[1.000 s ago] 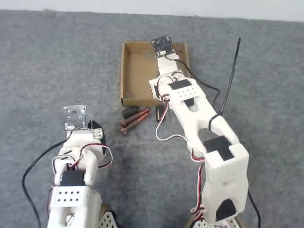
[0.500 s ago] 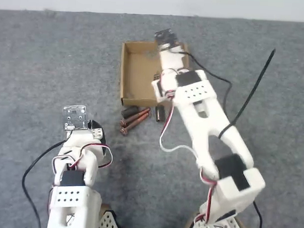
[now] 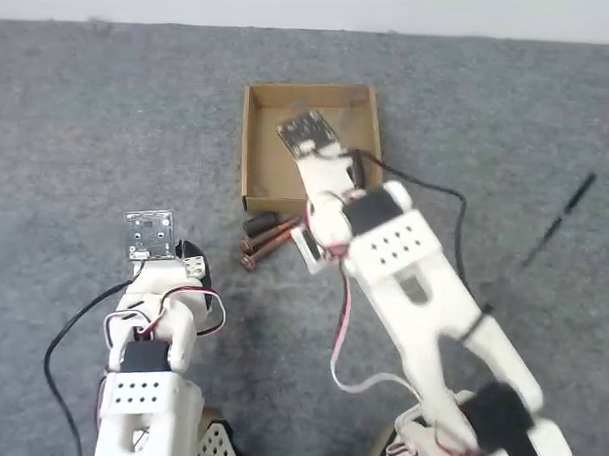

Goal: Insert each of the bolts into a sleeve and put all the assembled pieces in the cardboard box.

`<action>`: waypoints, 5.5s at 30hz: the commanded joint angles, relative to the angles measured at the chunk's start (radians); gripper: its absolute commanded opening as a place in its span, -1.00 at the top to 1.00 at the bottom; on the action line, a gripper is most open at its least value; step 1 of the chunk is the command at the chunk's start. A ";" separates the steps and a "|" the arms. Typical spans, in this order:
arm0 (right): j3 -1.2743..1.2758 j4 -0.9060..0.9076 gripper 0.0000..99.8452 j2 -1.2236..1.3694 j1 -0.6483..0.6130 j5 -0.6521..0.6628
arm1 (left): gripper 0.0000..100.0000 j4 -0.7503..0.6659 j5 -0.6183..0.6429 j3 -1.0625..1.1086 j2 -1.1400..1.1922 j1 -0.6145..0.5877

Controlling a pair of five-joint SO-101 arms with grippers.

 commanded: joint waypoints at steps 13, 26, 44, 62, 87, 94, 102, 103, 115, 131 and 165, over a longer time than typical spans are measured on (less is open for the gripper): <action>0.310 -0.044 0.98 -0.222 -0.007 -0.014 | 0.98 -0.018 -0.009 -0.008 0.003 -0.002; 0.367 -0.458 0.98 -0.220 0.053 -0.006 | 0.98 -0.017 -0.012 -0.008 0.003 -0.003; 0.362 -0.901 0.98 0.061 0.102 0.091 | 0.98 -0.017 -0.012 -0.008 0.003 -0.003; 0.227 -0.811 0.71 0.200 0.116 -0.015 | 0.98 -0.017 -0.014 -0.008 0.003 -0.003; -0.012 -0.642 0.72 0.447 0.091 -0.074 | 0.98 -0.017 -0.014 -0.008 0.003 -0.003; -0.064 -0.547 0.72 0.460 0.050 -0.074 | 0.98 -0.017 -0.014 -0.008 0.003 -0.003; -0.127 -0.526 0.72 0.541 0.056 -0.074 | 0.98 -0.017 -0.014 -0.008 0.003 -0.002; -0.146 -0.507 0.72 0.556 0.056 -0.074 | 0.98 -0.017 -0.014 -0.008 0.003 -0.002; -0.255 -0.426 0.72 0.633 0.064 -0.072 | 0.98 -0.017 -0.014 -0.008 0.003 -0.002; -0.270 -0.338 0.99 0.610 0.130 -0.072 | 0.98 -0.017 -0.014 -0.008 0.003 -0.003; 0.393 -0.424 0.99 0.105 0.443 0.206 | 0.98 -0.018 0.014 -0.016 0.003 0.005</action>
